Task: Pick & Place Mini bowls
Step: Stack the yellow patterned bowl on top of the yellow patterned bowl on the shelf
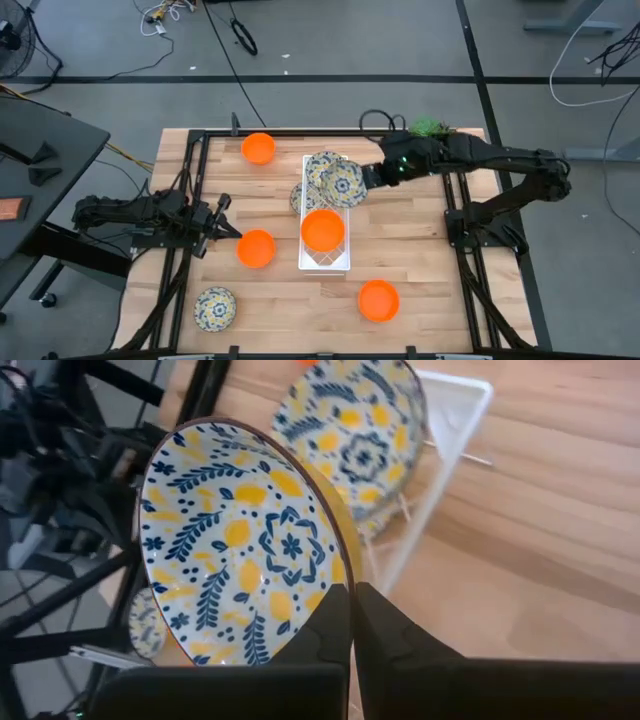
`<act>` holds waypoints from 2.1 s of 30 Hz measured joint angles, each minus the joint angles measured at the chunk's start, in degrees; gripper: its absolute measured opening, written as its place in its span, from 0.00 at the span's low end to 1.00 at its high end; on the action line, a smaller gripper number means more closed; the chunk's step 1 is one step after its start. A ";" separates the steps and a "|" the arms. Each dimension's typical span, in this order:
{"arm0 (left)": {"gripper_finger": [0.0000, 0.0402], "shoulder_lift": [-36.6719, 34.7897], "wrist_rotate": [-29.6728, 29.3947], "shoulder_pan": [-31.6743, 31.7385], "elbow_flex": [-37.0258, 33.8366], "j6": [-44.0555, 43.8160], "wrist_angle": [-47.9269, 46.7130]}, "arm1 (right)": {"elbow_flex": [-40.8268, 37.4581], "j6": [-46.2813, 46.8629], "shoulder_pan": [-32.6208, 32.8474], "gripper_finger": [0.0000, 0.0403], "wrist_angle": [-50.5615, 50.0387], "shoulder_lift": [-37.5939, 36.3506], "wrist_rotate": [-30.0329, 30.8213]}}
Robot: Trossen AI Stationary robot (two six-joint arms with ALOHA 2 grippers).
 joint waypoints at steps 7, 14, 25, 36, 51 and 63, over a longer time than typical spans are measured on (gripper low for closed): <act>0.03 0.02 0.00 0.00 0.00 0.00 0.00 | 5.39 -2.61 -5.11 0.00 0.00 4.69 -5.57; 0.03 0.02 0.00 0.00 0.00 0.00 0.00 | 5.93 -2.95 -9.14 0.00 0.40 7.47 -10.45; 0.03 0.00 0.00 0.00 0.00 0.00 0.02 | 5.95 -2.02 -14.13 0.00 5.92 9.60 -16.97; 0.03 0.00 0.00 0.00 0.00 0.00 0.04 | 10.32 -1.60 -16.05 0.00 3.93 10.69 -18.35; 0.03 0.02 0.00 0.00 0.00 0.00 0.01 | 10.87 -5.51 -18.03 0.00 0.19 14.60 -21.14; 0.03 0.01 0.00 0.00 0.00 0.00 0.01 | 10.87 -9.71 -19.99 0.00 -2.76 15.70 -22.45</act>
